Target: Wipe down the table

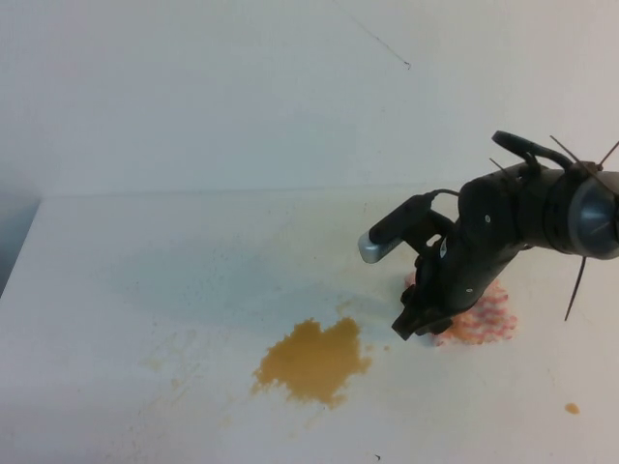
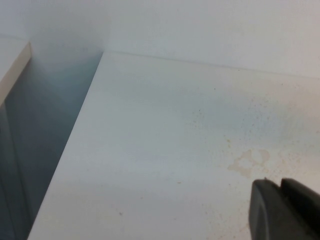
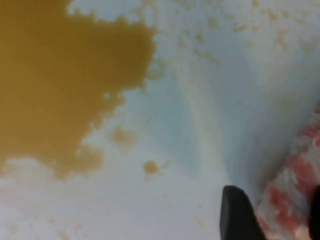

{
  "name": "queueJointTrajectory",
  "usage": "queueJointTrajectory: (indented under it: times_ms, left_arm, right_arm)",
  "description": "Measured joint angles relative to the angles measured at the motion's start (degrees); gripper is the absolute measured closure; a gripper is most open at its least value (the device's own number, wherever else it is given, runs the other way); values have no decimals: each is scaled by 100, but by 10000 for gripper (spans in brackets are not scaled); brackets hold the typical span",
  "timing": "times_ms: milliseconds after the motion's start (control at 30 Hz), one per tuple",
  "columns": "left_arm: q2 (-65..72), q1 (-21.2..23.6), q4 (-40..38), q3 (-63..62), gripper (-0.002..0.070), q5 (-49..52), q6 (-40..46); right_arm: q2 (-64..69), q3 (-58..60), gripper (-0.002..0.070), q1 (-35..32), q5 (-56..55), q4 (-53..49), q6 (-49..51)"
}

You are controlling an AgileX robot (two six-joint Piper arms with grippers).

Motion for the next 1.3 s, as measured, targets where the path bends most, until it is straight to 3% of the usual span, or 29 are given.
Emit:
queueJointTrajectory:
  times_ms: [167,333,467,600,900,1300]
  left_arm:
    - [0,0,0,0,679,0,0]
    - [0,0,0,0,679,0,0]
    - [0,0,0,0,679,0,0]
    - [0,0,0,0,679,0,0]
    - [0,0,0,0,679,0,0]
    - [0,0,0,0,679,0,0]
  right_arm:
    - [217,-55,410,0,-234,-132,38]
    - [321,-102,582,0,-235,-338,38]
    - [321,-123,650,0,-216,-396,38]
    - [344,-312,660,0,34,-131,-8]
    - [356,-1274,661,216,518,1834,-1132]
    - [1031,-1369,663,383,1043,2375,-1347]
